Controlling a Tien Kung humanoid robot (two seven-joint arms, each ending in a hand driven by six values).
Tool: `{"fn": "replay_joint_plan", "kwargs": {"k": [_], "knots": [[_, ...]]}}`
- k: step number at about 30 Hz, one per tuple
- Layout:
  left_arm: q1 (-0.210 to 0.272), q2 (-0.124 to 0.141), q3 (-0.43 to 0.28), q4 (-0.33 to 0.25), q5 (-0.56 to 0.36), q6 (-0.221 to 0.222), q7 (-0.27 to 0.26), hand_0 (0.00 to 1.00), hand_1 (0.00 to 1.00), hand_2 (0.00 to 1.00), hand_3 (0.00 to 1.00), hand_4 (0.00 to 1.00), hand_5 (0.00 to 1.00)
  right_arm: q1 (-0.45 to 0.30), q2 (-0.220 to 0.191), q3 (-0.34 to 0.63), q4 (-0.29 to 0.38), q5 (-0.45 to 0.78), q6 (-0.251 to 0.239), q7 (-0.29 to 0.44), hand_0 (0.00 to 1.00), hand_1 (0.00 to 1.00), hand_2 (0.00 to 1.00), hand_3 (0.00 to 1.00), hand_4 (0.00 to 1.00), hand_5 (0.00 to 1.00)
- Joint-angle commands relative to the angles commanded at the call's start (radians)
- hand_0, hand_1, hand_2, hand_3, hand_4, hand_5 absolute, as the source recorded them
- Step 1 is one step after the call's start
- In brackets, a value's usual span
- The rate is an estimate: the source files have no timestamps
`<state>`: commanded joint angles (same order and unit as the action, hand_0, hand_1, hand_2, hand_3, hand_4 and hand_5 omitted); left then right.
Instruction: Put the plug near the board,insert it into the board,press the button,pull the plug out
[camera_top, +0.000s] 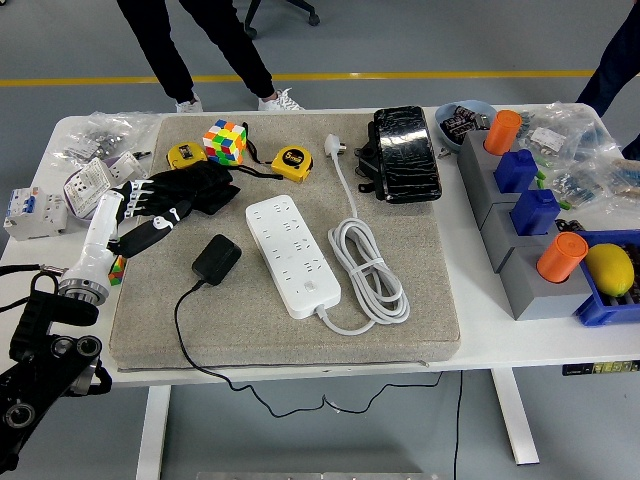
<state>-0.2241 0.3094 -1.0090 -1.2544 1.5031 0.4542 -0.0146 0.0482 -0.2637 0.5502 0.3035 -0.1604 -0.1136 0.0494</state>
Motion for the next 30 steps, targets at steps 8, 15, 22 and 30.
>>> {"fn": "replay_joint_plan", "kwargs": {"k": [8,15,22,30], "knots": [[-0.027,0.000,0.068,0.015,0.245,-0.009,0.090,0.669,0.667,0.667,0.726,0.998,0.475,-0.001,-0.002,0.000,0.001,0.000,0.001,0.000,0.572,0.643,0.617,0.544,0.924,0.487],[-0.045,-0.001,0.119,0.035,0.311,-0.033,0.163,0.677,0.671,0.678,0.729,0.998,0.486,-0.002,-0.003,-0.001,0.002,-0.001,0.001,0.001,0.572,0.642,0.616,0.544,0.924,0.487],[-0.070,-0.008,0.163,0.071,0.335,-0.038,0.203,0.626,0.652,0.666,0.721,0.998,0.485,0.000,-0.004,-0.001,0.002,0.000,0.000,0.002,0.572,0.643,0.617,0.544,0.925,0.487],[-0.086,-0.020,0.184,0.101,0.343,-0.046,0.234,0.596,0.605,0.625,0.705,0.998,0.481,0.000,-0.005,-0.003,0.003,0.002,-0.002,0.008,0.572,0.643,0.615,0.543,0.925,0.488]]}}
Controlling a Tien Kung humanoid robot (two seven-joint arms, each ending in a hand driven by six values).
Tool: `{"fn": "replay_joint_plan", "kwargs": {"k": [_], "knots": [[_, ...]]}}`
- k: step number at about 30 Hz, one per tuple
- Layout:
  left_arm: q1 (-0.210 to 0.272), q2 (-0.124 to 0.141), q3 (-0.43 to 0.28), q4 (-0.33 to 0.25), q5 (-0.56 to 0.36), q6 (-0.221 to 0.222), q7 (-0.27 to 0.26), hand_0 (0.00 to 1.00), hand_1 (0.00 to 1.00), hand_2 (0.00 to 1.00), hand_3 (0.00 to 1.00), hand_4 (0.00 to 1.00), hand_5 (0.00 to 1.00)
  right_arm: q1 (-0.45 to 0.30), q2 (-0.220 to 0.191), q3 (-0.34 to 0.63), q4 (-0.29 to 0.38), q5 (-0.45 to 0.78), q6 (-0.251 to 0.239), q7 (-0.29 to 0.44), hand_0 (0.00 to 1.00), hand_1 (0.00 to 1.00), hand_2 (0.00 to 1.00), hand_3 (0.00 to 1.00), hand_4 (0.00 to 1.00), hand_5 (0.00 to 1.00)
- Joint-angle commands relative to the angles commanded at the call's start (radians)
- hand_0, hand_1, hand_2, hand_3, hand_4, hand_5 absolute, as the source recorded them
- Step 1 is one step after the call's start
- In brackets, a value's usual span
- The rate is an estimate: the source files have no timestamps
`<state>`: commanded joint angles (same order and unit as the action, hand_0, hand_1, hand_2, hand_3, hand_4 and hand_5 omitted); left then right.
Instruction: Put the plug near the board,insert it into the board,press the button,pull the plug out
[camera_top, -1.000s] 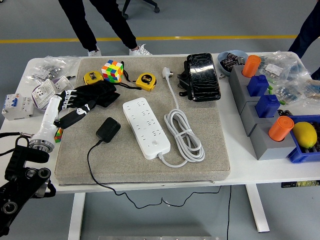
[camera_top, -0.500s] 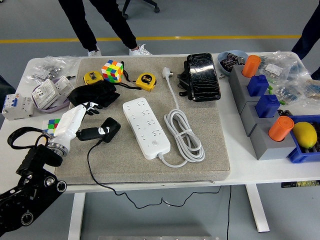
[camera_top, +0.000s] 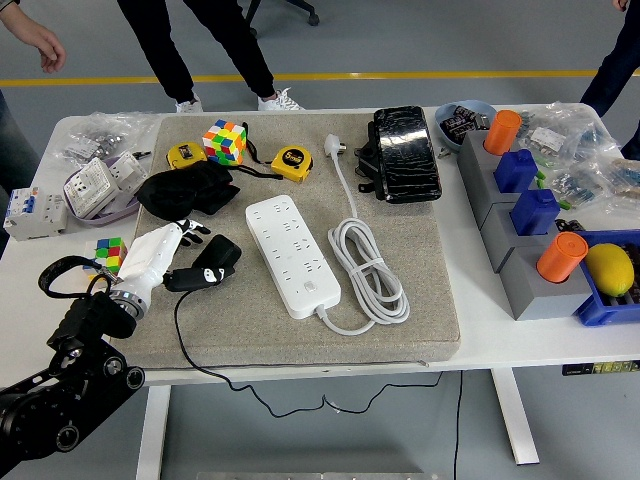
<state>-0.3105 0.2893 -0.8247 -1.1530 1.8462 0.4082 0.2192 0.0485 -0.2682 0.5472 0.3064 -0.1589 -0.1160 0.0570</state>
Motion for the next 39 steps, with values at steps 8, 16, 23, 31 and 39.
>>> {"fn": "replay_joint_plan", "kwargs": {"k": [8,16,23,31,39], "knots": [[-0.017,-0.007,0.017,0.015,-0.006,0.004,0.005,0.491,0.541,0.558,0.669,0.998,0.436,0.002,-0.001,0.001,0.001,0.000,-0.003,0.005,0.572,0.642,0.615,0.543,0.925,0.488],[-0.025,-0.012,0.029,0.025,-0.010,0.011,0.002,0.305,0.352,0.448,0.531,0.887,0.149,0.002,-0.002,0.005,0.004,-0.005,-0.006,0.010,0.573,0.641,0.615,0.543,0.925,0.489],[-0.026,-0.010,0.030,0.022,-0.012,0.019,0.002,0.263,0.266,0.331,0.530,0.812,0.039,0.001,-0.003,0.006,0.006,-0.009,-0.009,0.016,0.569,0.640,0.613,0.542,0.924,0.489],[-0.029,-0.009,0.033,0.008,-0.026,0.035,-0.013,0.257,0.260,0.315,0.527,0.785,0.004,0.001,-0.004,0.009,0.006,-0.009,-0.010,0.019,0.570,0.640,0.611,0.540,0.924,0.488],[-0.035,-0.003,0.050,-0.008,-0.094,0.045,-0.094,0.256,0.260,0.314,0.524,0.769,0.002,0.001,-0.004,0.006,0.007,-0.009,-0.010,0.018,0.571,0.640,0.609,0.540,0.924,0.488]]}}
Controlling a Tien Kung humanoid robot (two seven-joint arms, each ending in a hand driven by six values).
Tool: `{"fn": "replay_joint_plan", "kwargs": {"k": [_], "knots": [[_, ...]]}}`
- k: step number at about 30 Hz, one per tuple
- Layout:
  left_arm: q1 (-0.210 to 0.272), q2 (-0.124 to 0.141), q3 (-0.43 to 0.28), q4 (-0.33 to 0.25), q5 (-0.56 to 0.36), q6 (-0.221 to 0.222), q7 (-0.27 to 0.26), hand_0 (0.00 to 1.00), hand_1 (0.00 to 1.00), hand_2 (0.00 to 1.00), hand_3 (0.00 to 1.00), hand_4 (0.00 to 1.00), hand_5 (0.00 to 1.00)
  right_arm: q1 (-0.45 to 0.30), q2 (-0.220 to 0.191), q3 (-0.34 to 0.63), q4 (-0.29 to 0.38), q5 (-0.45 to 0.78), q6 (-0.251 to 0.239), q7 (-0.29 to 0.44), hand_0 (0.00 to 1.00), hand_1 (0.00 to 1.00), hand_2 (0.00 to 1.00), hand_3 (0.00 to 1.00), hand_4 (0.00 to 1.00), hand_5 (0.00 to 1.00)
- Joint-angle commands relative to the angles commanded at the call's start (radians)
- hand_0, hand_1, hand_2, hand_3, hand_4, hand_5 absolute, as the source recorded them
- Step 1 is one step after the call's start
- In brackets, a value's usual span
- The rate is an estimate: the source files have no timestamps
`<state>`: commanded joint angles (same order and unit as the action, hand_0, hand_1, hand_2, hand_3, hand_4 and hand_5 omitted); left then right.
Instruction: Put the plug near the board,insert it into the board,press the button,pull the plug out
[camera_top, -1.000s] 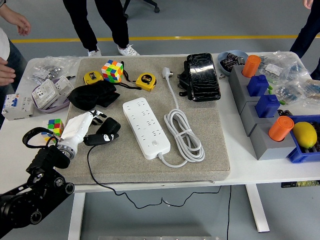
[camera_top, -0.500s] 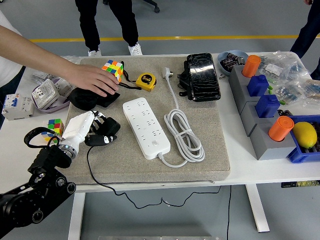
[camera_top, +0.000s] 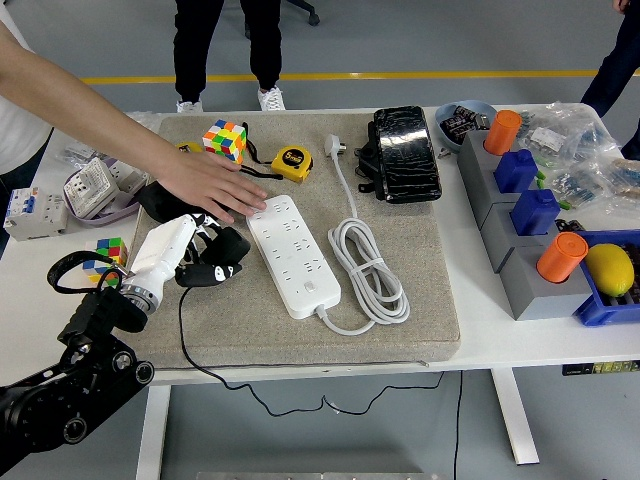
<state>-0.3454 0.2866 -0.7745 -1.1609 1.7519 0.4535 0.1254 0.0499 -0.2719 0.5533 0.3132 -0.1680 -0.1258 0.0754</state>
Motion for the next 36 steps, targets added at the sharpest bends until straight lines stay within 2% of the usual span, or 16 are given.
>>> {"fn": "replay_joint_plan", "kwargs": {"k": [12,19,24,36], "knots": [[-0.044,0.018,0.053,0.014,-0.153,-0.033,-0.154,0.257,0.255,0.308,0.517,0.752,0.011,0.002,-0.001,-0.003,0.000,0.003,0.000,0.001,0.570,0.640,0.605,0.540,0.919,0.481],[-0.094,0.017,0.101,0.032,-0.167,-0.026,-0.197,0.264,0.260,0.311,0.518,0.757,0.018,0.003,-0.001,-0.007,0.001,0.003,0.001,0.002,0.572,0.640,0.605,0.539,0.918,0.480],[-0.131,0.016,0.147,0.058,-0.150,-0.040,-0.231,0.264,0.260,0.311,0.518,0.757,0.018,0.004,-0.002,-0.007,0.003,0.001,0.001,0.003,0.572,0.640,0.605,0.539,0.918,0.480],[-0.165,0.015,0.183,0.097,-0.127,-0.021,-0.246,0.266,0.267,0.315,0.521,0.741,0.033,0.004,-0.002,-0.007,0.004,0.002,0.001,0.005,0.570,0.640,0.604,0.539,0.918,0.479]]}}
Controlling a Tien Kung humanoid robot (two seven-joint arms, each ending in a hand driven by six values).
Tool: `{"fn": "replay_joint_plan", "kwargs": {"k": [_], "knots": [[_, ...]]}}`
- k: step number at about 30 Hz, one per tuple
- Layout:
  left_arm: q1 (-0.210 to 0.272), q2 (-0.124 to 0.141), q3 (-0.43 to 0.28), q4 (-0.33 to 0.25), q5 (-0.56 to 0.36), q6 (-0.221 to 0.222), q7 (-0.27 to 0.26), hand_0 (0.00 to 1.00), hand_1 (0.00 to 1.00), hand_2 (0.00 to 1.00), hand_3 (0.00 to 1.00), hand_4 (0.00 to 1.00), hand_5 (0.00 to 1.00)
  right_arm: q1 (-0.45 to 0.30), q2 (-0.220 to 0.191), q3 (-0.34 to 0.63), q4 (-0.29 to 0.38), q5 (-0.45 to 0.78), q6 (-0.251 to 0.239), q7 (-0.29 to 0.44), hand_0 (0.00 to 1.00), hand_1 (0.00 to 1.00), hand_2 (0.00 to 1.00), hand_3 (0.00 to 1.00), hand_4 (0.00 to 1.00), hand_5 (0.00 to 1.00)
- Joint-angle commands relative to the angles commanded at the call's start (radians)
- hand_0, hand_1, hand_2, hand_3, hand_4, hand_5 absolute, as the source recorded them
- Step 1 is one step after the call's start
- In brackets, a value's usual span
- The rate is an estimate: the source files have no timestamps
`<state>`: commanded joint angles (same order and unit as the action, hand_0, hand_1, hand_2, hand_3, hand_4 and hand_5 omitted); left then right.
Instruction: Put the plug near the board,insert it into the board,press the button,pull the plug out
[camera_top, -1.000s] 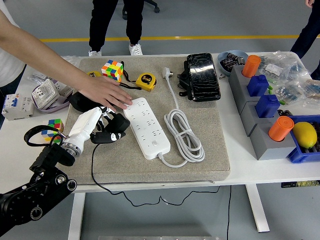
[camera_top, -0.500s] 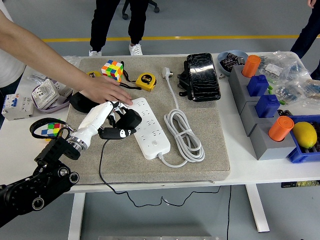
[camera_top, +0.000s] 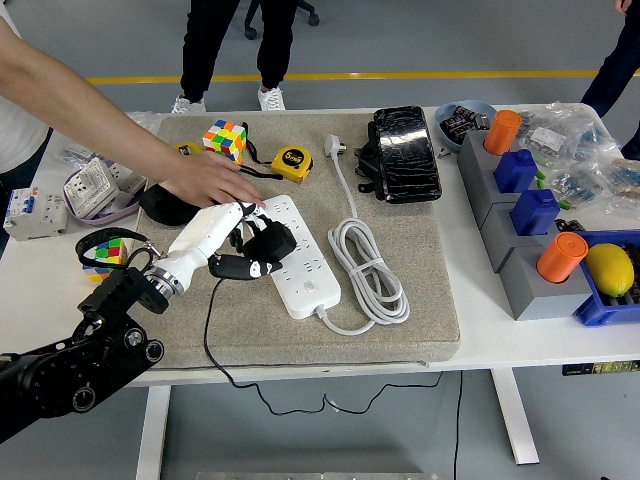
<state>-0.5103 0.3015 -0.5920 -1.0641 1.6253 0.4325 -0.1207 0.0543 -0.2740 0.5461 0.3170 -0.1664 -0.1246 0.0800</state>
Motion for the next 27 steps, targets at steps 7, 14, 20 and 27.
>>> {"fn": "replay_joint_plan", "kwargs": {"k": [7,14,20,27], "knots": [[-0.004,0.002,0.009,0.024,0.005,-0.006,0.008,0.268,0.271,0.318,0.520,0.748,0.044,0.000,0.000,0.008,0.004,-0.011,0.000,0.001,0.571,0.640,0.604,0.538,0.918,0.479],[-0.002,0.000,0.015,0.040,0.001,-0.005,0.001,0.269,0.273,0.322,0.521,0.754,0.052,0.000,0.000,0.010,0.005,-0.011,-0.001,0.001,0.571,0.640,0.605,0.539,0.919,0.479],[-0.004,-0.001,0.017,0.053,0.011,-0.002,0.000,0.272,0.273,0.323,0.521,0.755,0.053,0.000,-0.002,0.010,0.007,-0.014,-0.001,0.000,0.571,0.640,0.605,0.539,0.920,0.479],[-0.005,-0.002,0.015,0.065,0.022,0.007,-0.004,0.272,0.273,0.323,0.521,0.758,0.057,0.000,-0.002,0.010,0.008,-0.017,-0.001,0.001,0.572,0.640,0.605,0.539,0.920,0.479]]}}
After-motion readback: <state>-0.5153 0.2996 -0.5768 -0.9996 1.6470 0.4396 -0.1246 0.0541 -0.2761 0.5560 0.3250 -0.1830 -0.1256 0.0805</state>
